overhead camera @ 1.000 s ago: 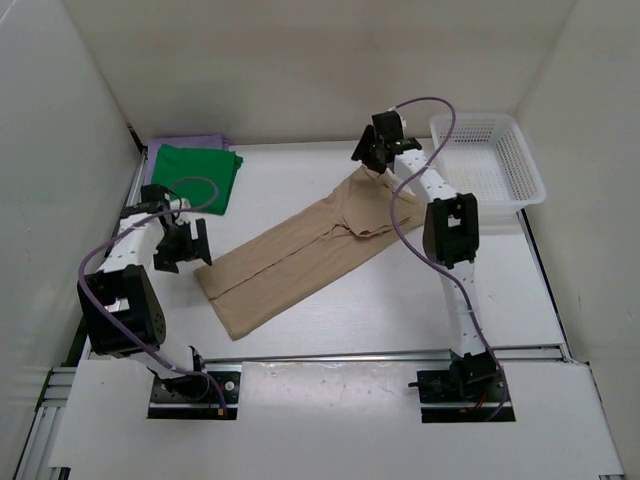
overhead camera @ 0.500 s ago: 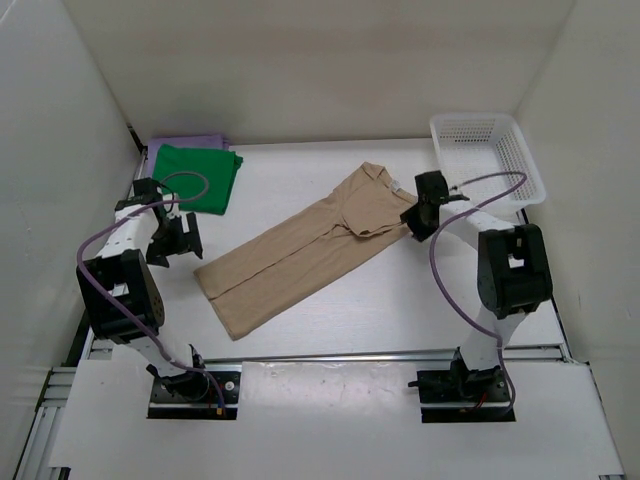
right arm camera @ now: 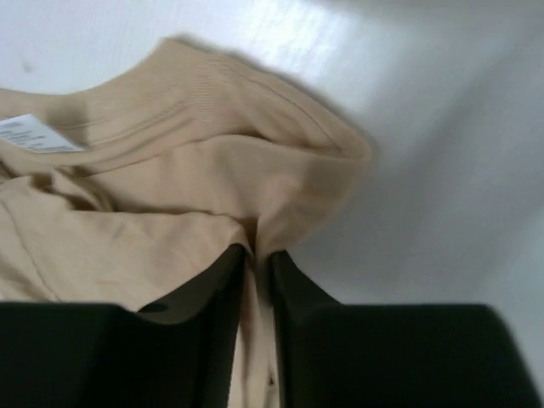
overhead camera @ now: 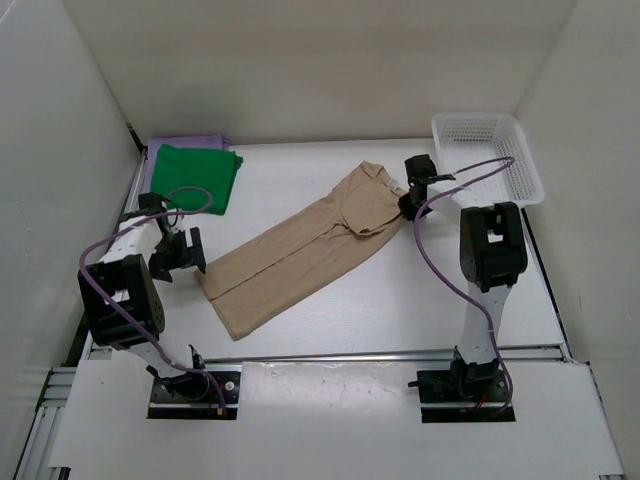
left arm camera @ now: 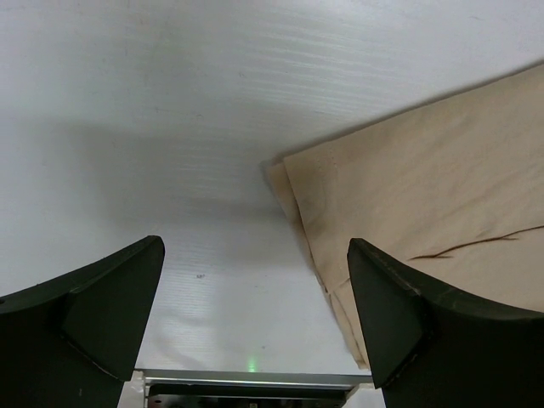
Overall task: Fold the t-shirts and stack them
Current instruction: Rotate the tshirt 90 degrees
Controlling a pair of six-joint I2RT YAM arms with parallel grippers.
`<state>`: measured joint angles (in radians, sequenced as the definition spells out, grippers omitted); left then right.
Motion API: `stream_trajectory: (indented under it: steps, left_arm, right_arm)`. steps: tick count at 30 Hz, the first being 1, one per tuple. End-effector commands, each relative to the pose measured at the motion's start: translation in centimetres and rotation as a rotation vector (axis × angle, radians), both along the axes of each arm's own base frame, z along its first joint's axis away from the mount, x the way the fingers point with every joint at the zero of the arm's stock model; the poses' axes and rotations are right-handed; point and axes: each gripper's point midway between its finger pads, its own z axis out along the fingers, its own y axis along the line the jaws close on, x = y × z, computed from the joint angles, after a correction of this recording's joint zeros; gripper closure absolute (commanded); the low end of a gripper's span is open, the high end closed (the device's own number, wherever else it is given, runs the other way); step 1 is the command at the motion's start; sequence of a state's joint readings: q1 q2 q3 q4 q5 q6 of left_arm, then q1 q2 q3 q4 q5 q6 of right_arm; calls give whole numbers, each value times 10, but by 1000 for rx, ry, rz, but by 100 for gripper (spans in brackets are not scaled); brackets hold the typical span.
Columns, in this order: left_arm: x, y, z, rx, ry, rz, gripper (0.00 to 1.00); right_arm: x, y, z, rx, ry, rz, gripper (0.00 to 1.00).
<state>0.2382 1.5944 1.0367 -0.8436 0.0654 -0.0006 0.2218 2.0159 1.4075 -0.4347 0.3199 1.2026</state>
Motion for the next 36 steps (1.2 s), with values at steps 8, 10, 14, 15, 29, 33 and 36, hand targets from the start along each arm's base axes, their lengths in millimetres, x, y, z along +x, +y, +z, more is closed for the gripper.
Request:
stream_trajectory:
  steps: [8,10,14,15,29,33,36]
  left_arm:
    - [2,3,14,35,-65,1,0]
    - [0,-2,11,22,-48,-12,0]
    - [3,-20,9,-21,-37,-61,0]
    - [1,-27,8,-24,-28,-84,0]
    - [-15,-51,26,-43,-42,-158,0]
    - [-5,-39,63,12,-171,-131,0]
    - [-2,-26,113,66,-364,-89,0]
  right_arm:
    - [33,30,0,-37,33,84,88]
    - [61,43,-4,-16,-1,130,88]
    - [139,71,-34,98,-90,259,86]
    - [175,96,9,219,-237,320,86]
    - [83,84,106,260,-367,425,33]
    - [4,104,131,193,-325,618,32]
    - [-76,112,97,122,-214,772,31]
